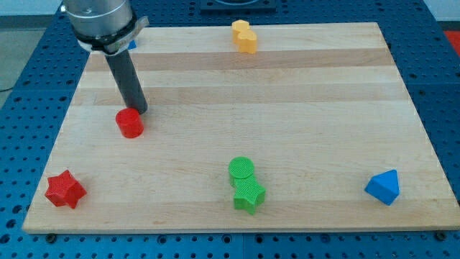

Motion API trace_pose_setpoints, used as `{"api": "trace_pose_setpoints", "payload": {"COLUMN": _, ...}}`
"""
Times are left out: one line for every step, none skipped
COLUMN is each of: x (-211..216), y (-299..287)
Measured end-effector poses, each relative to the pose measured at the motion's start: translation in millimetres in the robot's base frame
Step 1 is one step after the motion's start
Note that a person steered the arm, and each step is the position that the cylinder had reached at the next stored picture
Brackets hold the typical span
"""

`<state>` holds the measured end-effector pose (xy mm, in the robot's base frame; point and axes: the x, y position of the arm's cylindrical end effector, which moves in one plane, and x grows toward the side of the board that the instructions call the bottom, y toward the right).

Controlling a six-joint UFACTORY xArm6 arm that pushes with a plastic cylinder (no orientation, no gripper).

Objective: Push the red circle into the red star

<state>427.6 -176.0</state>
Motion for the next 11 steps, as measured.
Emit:
{"api": "trace_pose_setpoints", "payload": {"x": 19, "y": 8}}
{"api": "trace_pose_setpoints", "payload": {"x": 35, "y": 9}}
{"api": "trace_pose_setpoints", "payload": {"x": 49, "y": 10}}
{"api": "trace_pose_setpoints", "payload": {"x": 59, "y": 10}}
{"api": "trace_pose_setpoints", "payload": {"x": 62, "y": 6}}
{"api": "trace_pose_setpoints", "payload": {"x": 62, "y": 8}}
{"api": "trace_pose_setpoints", "payload": {"x": 67, "y": 11}}
{"api": "trace_pose_setpoints", "payload": {"x": 82, "y": 7}}
{"api": "trace_pose_setpoints", "payload": {"x": 90, "y": -2}}
{"api": "trace_pose_setpoints", "payload": {"x": 96, "y": -13}}
{"api": "trace_pose_setpoints", "payload": {"x": 101, "y": -27}}
